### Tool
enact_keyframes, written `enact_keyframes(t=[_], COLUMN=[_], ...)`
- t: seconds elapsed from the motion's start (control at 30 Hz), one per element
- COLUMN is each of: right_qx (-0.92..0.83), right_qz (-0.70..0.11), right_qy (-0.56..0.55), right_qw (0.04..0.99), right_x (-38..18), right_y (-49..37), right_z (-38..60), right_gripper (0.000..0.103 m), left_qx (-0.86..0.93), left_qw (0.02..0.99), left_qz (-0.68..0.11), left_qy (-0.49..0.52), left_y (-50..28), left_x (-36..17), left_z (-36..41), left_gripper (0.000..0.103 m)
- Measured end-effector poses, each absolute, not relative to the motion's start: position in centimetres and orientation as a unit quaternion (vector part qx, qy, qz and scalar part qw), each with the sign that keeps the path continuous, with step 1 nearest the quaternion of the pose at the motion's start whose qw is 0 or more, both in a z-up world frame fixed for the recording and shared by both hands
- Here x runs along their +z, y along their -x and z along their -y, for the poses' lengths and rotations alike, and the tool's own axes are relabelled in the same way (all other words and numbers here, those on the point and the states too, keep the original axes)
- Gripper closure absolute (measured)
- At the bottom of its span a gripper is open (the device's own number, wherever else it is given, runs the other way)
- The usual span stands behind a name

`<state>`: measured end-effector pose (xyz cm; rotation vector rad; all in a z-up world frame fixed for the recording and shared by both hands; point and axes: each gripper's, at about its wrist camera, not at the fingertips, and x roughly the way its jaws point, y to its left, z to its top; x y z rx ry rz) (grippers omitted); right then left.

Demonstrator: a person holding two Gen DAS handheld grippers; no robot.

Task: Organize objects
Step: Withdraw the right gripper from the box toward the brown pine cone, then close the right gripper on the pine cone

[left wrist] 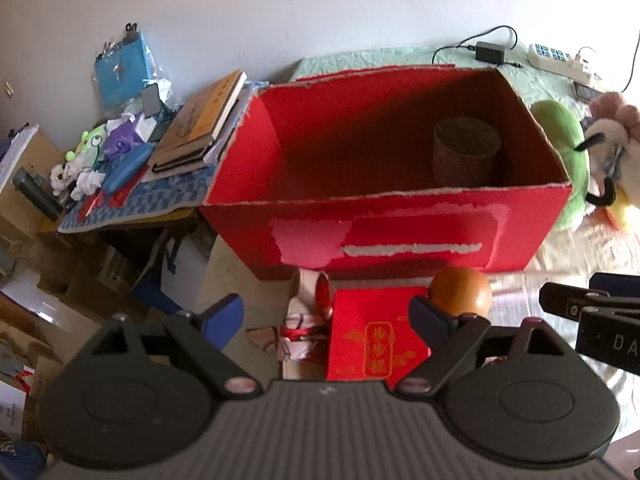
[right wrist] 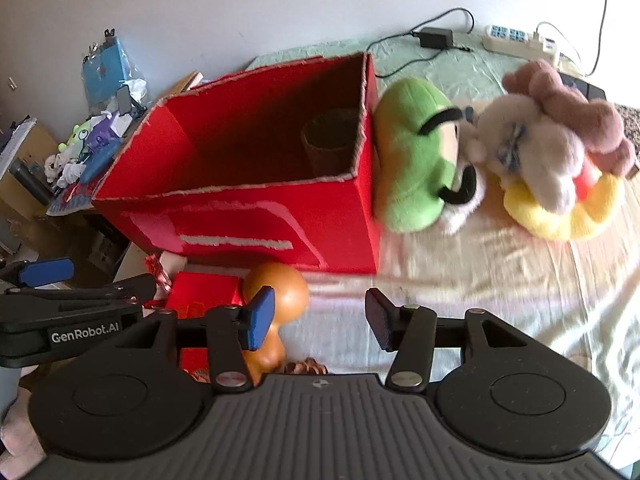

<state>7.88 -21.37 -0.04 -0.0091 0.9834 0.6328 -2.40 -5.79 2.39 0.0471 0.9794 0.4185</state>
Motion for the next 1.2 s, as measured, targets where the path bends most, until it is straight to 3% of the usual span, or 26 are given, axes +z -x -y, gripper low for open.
enact_keyframes(t=[0.97,1.2], right_qx=[0.315,0.328], right_qz=[-0.535,-0.554], right_qy=[-0.054,-0.084], right_qw=[0.782,0.761], right_x=[-3.7,-4.6], right_y=[-8.8,-9.3], right_z=[25.4,26.7], right_gripper=[0.046,0.046], left_qx=[0.171,0.084], left_qw=[0.845,0.863], left_qz=[-0.502,-0.498], left_qy=[-0.06,-0.033], left_y=[1.2,2.4], left_x=[0.3,0.2], left_z=[9.6,10.2], left_gripper=[0.012,0.012])
